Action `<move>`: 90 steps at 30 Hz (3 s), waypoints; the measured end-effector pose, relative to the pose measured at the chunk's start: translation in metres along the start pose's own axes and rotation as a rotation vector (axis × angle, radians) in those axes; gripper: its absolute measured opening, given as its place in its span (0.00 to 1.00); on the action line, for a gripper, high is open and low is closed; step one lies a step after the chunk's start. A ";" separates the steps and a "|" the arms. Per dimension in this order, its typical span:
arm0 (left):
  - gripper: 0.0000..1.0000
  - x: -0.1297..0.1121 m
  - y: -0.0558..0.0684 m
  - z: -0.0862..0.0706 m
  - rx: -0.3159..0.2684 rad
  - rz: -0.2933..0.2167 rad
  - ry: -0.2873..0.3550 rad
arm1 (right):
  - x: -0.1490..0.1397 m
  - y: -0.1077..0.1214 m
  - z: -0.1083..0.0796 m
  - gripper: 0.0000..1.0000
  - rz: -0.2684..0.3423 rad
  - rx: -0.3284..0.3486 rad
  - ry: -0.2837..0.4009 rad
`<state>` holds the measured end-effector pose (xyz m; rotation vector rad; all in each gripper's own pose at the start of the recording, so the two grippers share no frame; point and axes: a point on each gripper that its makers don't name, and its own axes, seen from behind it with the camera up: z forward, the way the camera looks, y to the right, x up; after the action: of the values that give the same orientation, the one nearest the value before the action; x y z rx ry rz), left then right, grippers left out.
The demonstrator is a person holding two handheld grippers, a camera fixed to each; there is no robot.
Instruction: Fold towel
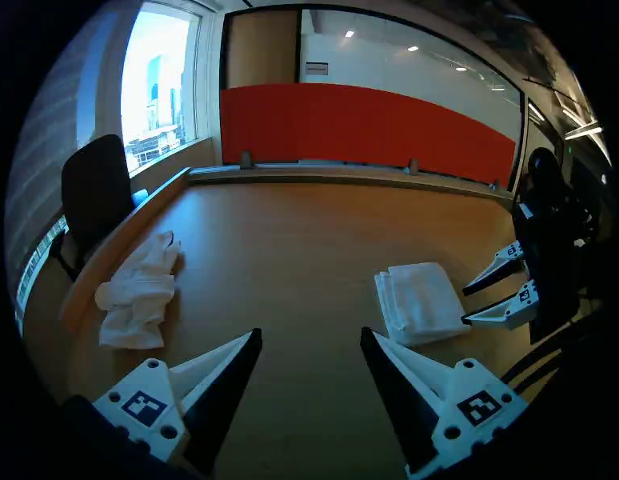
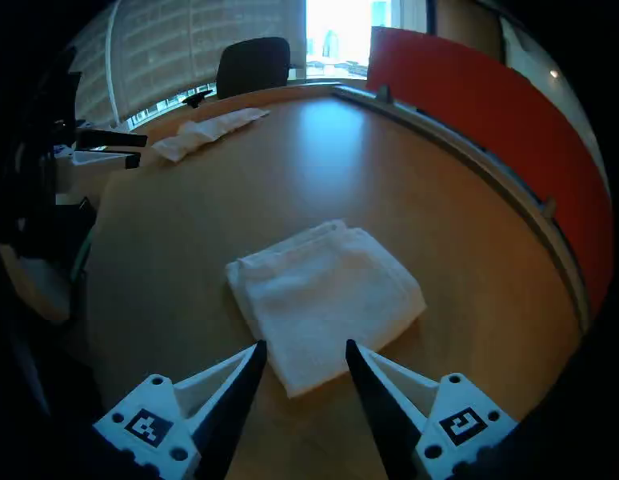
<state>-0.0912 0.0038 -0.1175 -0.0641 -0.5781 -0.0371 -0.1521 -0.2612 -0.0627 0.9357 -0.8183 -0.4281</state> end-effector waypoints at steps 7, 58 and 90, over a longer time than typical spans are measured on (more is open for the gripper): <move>0.92 -0.001 0.001 0.001 -0.001 0.001 -0.001 | -0.011 -0.002 0.002 0.76 0.039 -0.026 -0.011; 0.91 0.000 0.001 0.004 -0.013 0.006 -0.004 | -0.050 -0.012 0.012 0.06 0.163 -0.087 -0.029; 0.91 0.004 -0.001 0.002 -0.032 0.001 0.020 | 0.065 0.019 -0.045 0.05 0.035 -0.108 0.098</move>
<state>-0.0890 0.0034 -0.1132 -0.0954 -0.5575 -0.0459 -0.0763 -0.2689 -0.0336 0.8342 -0.7146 -0.3888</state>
